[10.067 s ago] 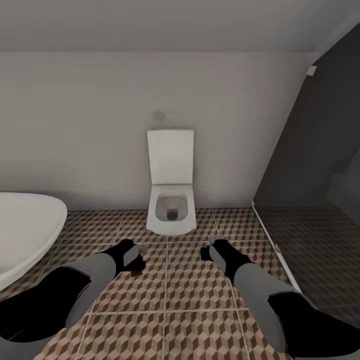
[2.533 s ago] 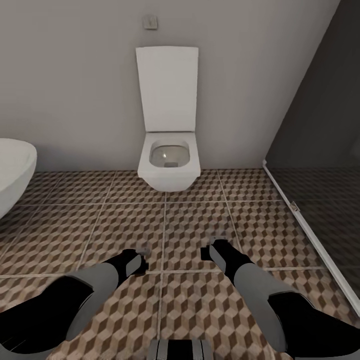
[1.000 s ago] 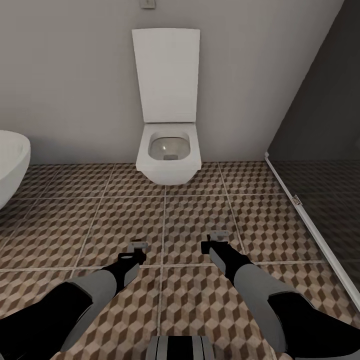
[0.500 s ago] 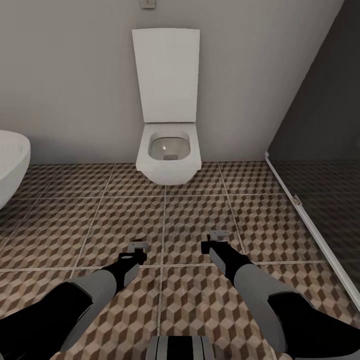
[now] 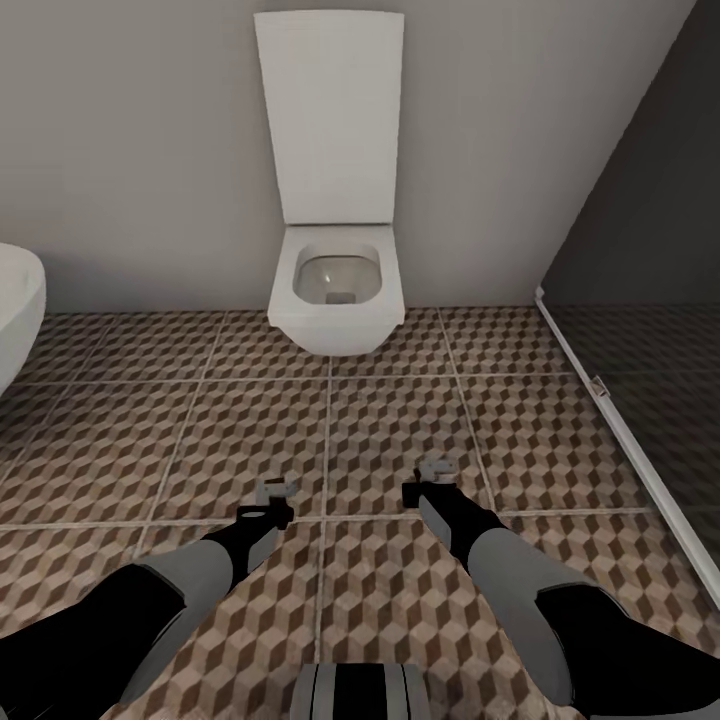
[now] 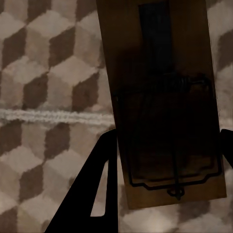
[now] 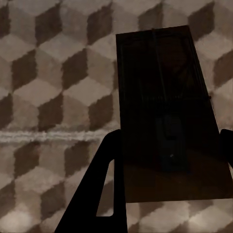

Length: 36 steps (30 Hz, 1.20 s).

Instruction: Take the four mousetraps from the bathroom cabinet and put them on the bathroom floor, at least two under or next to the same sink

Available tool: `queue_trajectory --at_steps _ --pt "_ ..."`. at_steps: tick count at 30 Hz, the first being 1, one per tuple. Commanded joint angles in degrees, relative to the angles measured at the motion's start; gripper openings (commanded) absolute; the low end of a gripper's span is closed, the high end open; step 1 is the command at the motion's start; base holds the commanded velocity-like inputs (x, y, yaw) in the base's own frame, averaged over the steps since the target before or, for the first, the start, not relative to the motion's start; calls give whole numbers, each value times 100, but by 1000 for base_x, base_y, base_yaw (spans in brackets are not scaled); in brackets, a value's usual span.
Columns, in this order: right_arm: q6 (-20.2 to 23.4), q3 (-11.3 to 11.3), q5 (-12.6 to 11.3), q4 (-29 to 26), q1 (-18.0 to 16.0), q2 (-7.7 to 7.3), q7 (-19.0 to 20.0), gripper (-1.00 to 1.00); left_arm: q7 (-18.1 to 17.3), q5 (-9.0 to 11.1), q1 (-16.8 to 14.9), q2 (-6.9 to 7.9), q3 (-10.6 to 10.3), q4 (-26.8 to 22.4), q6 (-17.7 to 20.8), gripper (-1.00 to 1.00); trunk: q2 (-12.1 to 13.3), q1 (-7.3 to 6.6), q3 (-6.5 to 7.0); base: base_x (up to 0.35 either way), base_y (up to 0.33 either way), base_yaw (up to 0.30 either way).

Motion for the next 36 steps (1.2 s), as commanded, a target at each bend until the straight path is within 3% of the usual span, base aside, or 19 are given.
queue_trajectory --at_steps 1,23,32,36 --pt "31 48 -53 -9 -1 0 -44 -100 24 27 -6 -4 -50 11 5 -100 -3 1 -27 0 0 0" --pt "31 48 -49 -9 -4 0 -44 -100 24 27 -6 -4 -50 11 5 -100 -33 58 -514 0 0 0" --pt "-205 48 -49 -9 1 0 -37 -100 24 27 -6 4 -50 13 -65 -100 -33 58 -514 0 0 0" --pt "-734 48 -33 -6 124 0 -36 -100 18 27 -6 12 -50 20 -559 -100 -33 58 -514 0 0 0"
